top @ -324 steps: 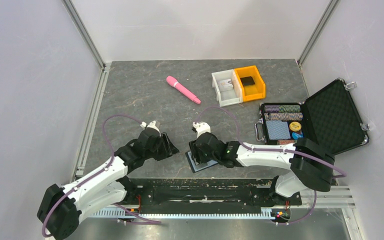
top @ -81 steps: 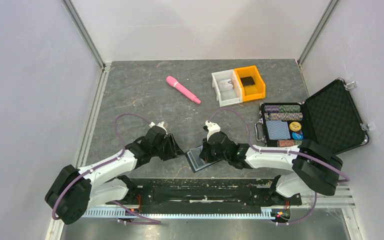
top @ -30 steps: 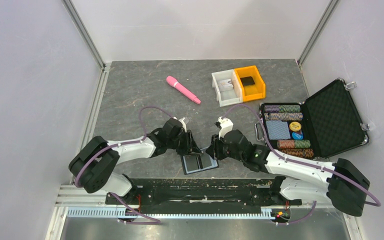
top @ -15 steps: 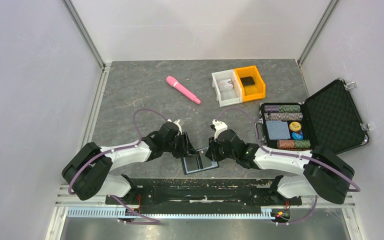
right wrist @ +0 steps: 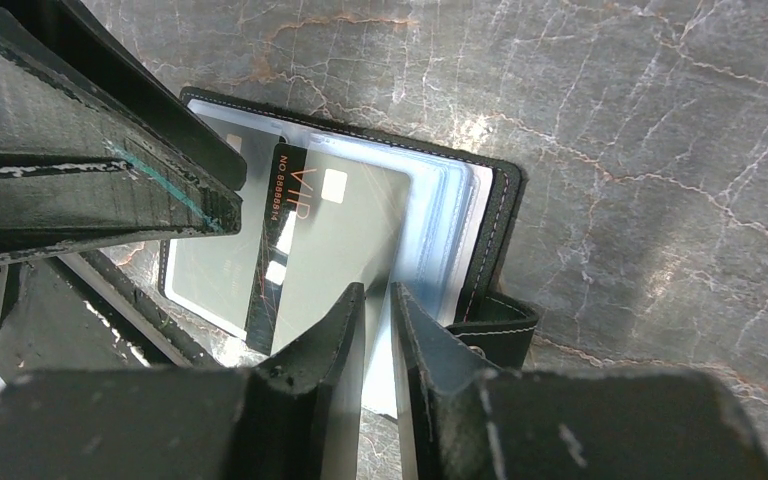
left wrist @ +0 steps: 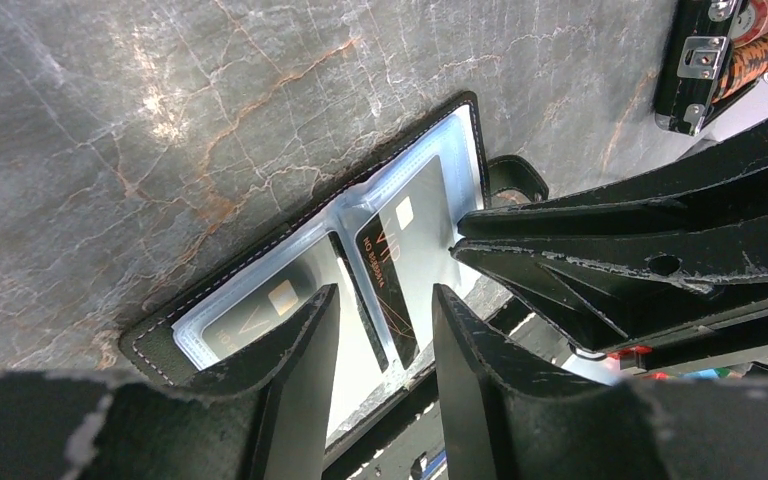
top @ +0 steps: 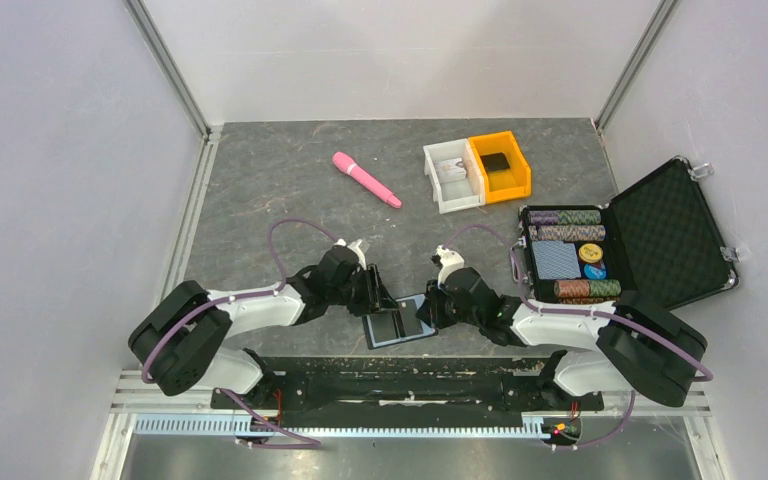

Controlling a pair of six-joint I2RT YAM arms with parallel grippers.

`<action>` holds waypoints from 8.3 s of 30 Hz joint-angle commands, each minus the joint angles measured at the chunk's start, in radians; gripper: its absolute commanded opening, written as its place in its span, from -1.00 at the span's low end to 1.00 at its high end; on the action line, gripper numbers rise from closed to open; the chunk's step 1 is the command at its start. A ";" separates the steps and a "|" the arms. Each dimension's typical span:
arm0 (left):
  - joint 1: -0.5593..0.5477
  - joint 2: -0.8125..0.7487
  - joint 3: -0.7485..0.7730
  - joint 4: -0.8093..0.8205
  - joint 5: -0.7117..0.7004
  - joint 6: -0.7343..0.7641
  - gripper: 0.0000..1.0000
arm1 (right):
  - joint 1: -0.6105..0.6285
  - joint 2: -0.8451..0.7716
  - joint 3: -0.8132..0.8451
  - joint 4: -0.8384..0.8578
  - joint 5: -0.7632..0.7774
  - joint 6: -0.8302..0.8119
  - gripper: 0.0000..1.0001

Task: Take the credit cards out of the card holder
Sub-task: Remove the credit card from the card holder, then place the credit card in the storage box.

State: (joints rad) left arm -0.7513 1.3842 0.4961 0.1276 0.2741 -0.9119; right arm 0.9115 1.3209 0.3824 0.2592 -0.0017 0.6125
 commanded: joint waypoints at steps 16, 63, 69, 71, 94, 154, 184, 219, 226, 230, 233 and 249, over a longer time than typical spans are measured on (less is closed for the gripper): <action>-0.014 0.076 -0.004 0.160 0.076 -0.062 -0.19 | -0.005 -0.013 -0.054 -0.017 0.005 0.011 -0.66; 0.014 -0.004 -0.016 -0.051 -0.011 -0.076 -0.95 | -0.014 -0.068 -0.140 0.018 0.027 0.030 -0.68; 0.038 -0.136 -0.012 -0.182 -0.070 -0.074 -0.96 | -0.015 -0.104 -0.128 0.013 0.011 0.024 -0.67; 0.039 -0.188 -0.013 -0.215 -0.093 -0.081 -0.95 | -0.015 -0.129 -0.116 0.004 0.005 0.014 -0.64; 0.038 -0.587 -0.057 0.080 0.054 -0.187 -0.95 | -0.016 -0.494 -0.180 0.397 -0.131 0.248 0.26; 0.039 -0.432 0.368 -0.625 0.440 0.474 -0.95 | -0.062 -0.422 0.154 -0.143 -0.657 -0.314 -0.97; 0.041 -0.193 0.495 -0.003 0.042 0.004 -0.96 | -0.099 -0.622 0.360 -0.424 0.266 -0.271 0.44; 0.058 -0.484 0.228 0.083 -0.050 -0.066 -0.30 | -0.433 -0.510 0.131 0.260 -0.475 0.228 -1.00; 0.058 -0.535 0.212 -0.090 -0.126 0.026 0.85 | -0.595 -0.393 0.372 -0.032 -0.576 -0.003 -1.00; 0.058 -0.559 0.238 -0.240 -0.154 0.133 1.00 | -0.718 -0.249 0.577 -0.292 -0.581 -0.249 -1.00; 0.058 -0.571 0.285 -0.392 -0.199 0.231 1.00 | -0.792 -0.147 0.696 -0.422 -0.522 -0.372 -1.00; 0.057 -0.600 0.359 -0.669 -0.420 0.547 1.00 | -0.961 0.540 1.458 -0.897 -0.333 -0.640 -1.00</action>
State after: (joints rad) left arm -0.6933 0.7765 0.8227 -0.5098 -0.0986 -0.4587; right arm -0.0357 1.7748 1.6875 -0.5388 -0.4023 0.0299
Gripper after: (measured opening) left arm 0.996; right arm 0.006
